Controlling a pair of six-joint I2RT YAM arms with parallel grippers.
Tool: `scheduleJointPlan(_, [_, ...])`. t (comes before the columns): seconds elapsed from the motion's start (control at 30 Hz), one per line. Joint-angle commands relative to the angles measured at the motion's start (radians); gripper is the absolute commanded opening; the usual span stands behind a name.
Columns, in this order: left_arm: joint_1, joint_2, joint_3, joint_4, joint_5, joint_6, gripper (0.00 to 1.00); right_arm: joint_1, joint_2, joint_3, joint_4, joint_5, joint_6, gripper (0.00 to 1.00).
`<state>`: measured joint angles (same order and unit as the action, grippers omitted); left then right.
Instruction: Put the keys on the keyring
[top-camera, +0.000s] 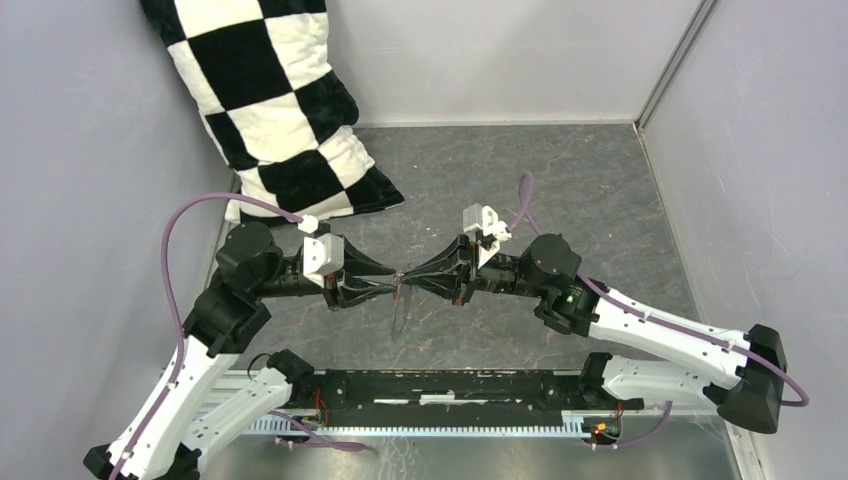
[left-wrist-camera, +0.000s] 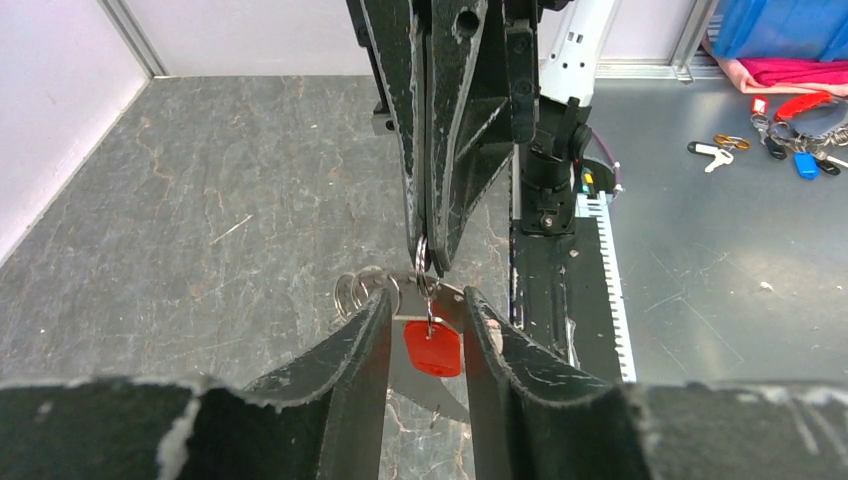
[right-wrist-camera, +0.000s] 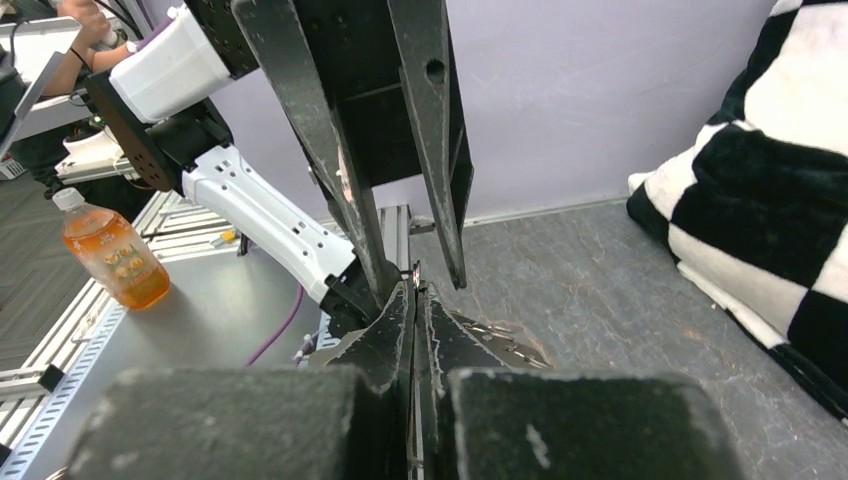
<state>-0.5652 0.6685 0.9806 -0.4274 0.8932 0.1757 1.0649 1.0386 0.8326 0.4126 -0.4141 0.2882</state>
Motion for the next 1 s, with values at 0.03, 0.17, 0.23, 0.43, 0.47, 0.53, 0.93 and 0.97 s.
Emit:
scheduleJointPlan(0.03, [-0.001,0.006,0.003,-0.027,0.022,0.004,0.36,0.007,-0.006,-0.004,0.156,-0.001,0.024,0.01])
scheduleJointPlan(0.17, [-0.001,0.006,0.008,-0.004,0.003,0.001,0.21,0.01,0.003,0.003,0.147,-0.008,0.022,0.01])
scheduleJointPlan(0.23, [-0.002,0.003,0.009,0.013,0.0,-0.011,0.19,0.011,0.006,0.006,0.135,-0.014,0.017,0.01])
scheduleJointPlan(0.43, [-0.002,-0.004,0.009,0.025,0.034,-0.048,0.32,0.013,-0.003,0.0,0.114,-0.011,0.004,0.01])
scheduleJointPlan(0.47, [-0.002,-0.005,0.009,0.025,0.045,-0.047,0.33,0.013,-0.002,0.002,0.114,-0.009,0.004,0.01])
scheduleJointPlan(0.53, [-0.002,-0.002,0.01,0.024,0.056,-0.048,0.33,0.013,-0.002,0.005,0.112,-0.011,0.002,0.01])
scheduleJointPlan(0.93, [-0.002,0.007,0.023,0.038,0.056,-0.062,0.22,0.016,0.01,0.02,0.084,-0.02,-0.011,0.01])
scheduleJointPlan(0.97, [-0.002,0.006,0.021,0.039,0.056,-0.063,0.18,0.017,0.009,0.019,0.082,-0.021,-0.011,0.01])
